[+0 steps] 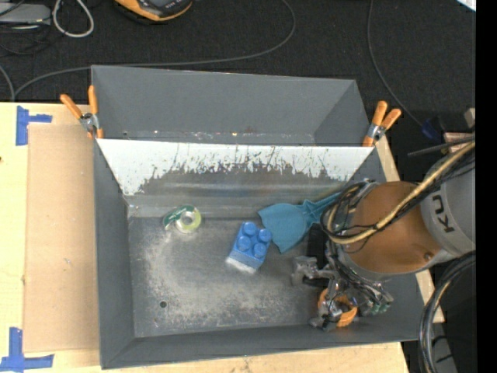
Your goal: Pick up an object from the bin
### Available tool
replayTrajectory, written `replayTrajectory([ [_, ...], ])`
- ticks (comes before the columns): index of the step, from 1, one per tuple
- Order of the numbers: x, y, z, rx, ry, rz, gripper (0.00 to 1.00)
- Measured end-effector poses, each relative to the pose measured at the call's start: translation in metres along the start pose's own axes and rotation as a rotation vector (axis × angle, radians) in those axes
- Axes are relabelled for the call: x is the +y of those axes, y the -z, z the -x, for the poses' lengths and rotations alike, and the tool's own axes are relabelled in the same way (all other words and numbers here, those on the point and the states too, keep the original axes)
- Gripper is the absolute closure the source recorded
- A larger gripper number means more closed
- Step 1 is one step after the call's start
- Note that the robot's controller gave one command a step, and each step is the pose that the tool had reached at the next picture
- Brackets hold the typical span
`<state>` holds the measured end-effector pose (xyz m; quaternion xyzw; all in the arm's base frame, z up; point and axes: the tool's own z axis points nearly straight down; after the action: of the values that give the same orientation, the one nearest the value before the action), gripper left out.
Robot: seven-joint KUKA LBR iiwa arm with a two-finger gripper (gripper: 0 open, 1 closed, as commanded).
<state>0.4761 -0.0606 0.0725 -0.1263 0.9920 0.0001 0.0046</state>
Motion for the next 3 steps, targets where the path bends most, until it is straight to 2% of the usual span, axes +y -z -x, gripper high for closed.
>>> replayTrajectory([
  [1,0.004,0.033,0.001,0.012,0.078,0.004,0.00],
  [2,-0.014,0.026,0.081,0.005,0.301,0.008,0.00],
  [3,-0.023,-0.001,-0.003,0.000,0.596,0.001,0.00],
])
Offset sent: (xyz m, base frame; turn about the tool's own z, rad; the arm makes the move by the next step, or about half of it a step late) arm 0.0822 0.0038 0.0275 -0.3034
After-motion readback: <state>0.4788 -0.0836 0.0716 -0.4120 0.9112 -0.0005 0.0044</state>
